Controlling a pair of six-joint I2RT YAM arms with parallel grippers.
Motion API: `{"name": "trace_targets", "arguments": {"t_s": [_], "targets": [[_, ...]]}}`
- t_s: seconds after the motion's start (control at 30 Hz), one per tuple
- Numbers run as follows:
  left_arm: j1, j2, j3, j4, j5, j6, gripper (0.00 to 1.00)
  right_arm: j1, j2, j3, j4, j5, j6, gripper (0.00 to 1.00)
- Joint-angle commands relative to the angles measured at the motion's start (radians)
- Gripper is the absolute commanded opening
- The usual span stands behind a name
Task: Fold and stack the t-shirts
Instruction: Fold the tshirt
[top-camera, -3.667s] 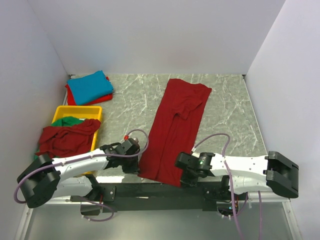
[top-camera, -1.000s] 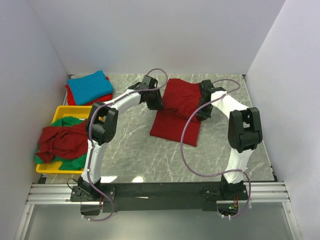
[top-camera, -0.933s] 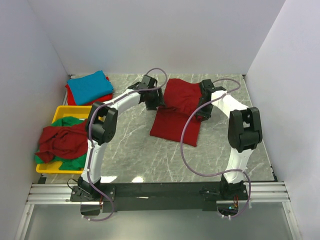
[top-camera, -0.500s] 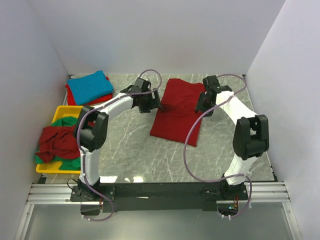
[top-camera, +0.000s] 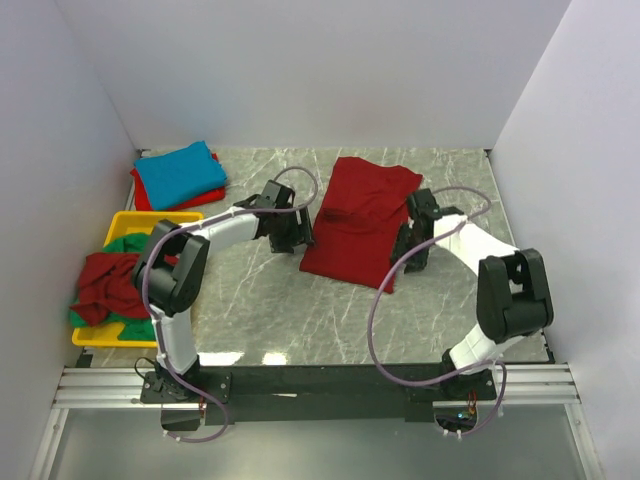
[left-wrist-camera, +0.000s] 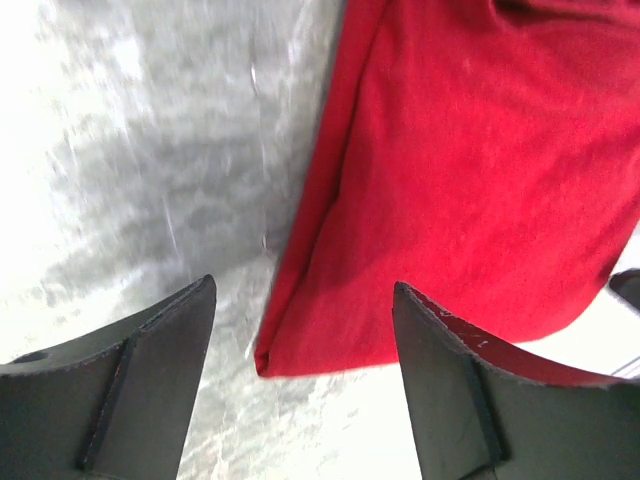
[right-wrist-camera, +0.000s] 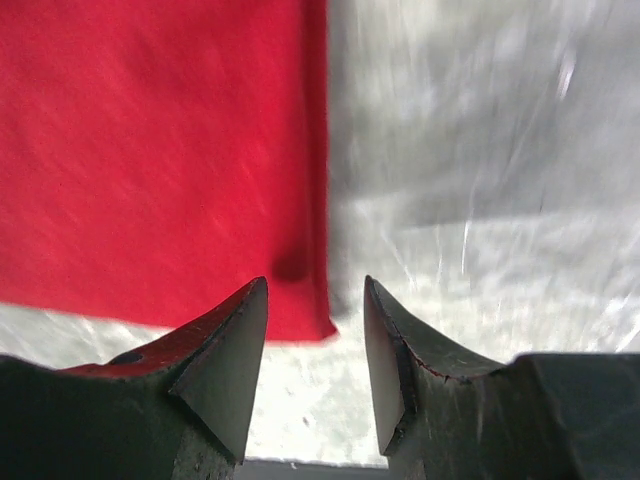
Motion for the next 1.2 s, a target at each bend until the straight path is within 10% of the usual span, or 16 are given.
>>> {"name": "trace_targets", "arguments": {"t_s": [0.0,0.77,1.17], "targets": [[-0.018,-0.081,-0.033,0.049,0.022,0.004,0.75,0.027,-0.098,-0.064,0.052,-0.022,0.031,0.5],[-0.035,-0.159,-0.155,0.056,0.016,-0.007,0.73,0.083,-0.098,-0.227,0.137,-0.044,0.093,0.48],[-0.053,-0.142,-0.132,0.046,0.005,0.001,0.72,0.089,-0.038,-0.238,0.153,-0.071,0.088,0.27]]}}
